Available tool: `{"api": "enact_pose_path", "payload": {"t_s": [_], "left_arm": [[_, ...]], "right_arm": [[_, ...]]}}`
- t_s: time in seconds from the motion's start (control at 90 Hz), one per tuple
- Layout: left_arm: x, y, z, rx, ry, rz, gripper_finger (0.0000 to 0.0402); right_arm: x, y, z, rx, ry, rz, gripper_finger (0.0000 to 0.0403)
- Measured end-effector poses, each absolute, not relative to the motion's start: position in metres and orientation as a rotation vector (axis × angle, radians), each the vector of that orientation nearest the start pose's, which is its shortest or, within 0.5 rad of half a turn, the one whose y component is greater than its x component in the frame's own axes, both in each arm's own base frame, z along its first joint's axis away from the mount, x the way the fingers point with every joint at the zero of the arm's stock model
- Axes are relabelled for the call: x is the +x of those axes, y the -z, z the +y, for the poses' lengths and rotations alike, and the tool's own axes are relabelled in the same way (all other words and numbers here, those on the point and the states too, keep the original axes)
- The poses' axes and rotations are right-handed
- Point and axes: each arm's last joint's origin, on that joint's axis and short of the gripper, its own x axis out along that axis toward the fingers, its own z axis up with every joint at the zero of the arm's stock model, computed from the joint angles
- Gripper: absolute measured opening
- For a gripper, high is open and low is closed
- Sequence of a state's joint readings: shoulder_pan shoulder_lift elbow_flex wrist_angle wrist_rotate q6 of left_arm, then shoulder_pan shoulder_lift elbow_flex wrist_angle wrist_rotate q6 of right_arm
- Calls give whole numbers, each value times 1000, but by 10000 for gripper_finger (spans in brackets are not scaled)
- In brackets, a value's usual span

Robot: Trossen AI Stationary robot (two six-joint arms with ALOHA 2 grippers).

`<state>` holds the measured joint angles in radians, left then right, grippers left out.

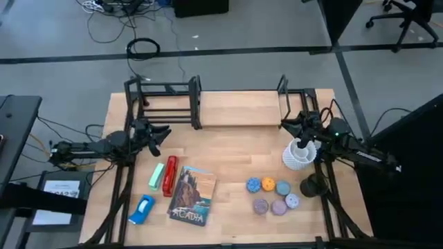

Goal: Stock shelves
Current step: Return to Home Position

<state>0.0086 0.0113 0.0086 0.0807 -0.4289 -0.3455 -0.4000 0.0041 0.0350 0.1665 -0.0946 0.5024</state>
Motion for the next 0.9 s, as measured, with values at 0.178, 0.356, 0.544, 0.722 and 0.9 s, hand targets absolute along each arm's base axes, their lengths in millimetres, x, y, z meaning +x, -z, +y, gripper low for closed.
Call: {"api": "enact_pose_path", "payload": {"t_s": [0.178, 0.356, 0.544, 0.722, 0.9], "left_arm": [[95, -172, 14, -329, -455, -143, 94], [95, -173, 14, -331, -453, -152, 94], [95, -173, 14, -331, -454, -152, 94], [95, -173, 14, -331, -454, -152, 94], [95, -173, 14, -330, -456, -150, 95]], "right_arm": [[91, -173, -36, 491, 288, -137, 73], [92, -170, -36, 485, 297, -103, 73], [92, -170, -36, 484, 292, -106, 73], [94, -173, -23, 482, 193, -123, 73], [96, -175, -12, 486, 73, -109, 73]]}}
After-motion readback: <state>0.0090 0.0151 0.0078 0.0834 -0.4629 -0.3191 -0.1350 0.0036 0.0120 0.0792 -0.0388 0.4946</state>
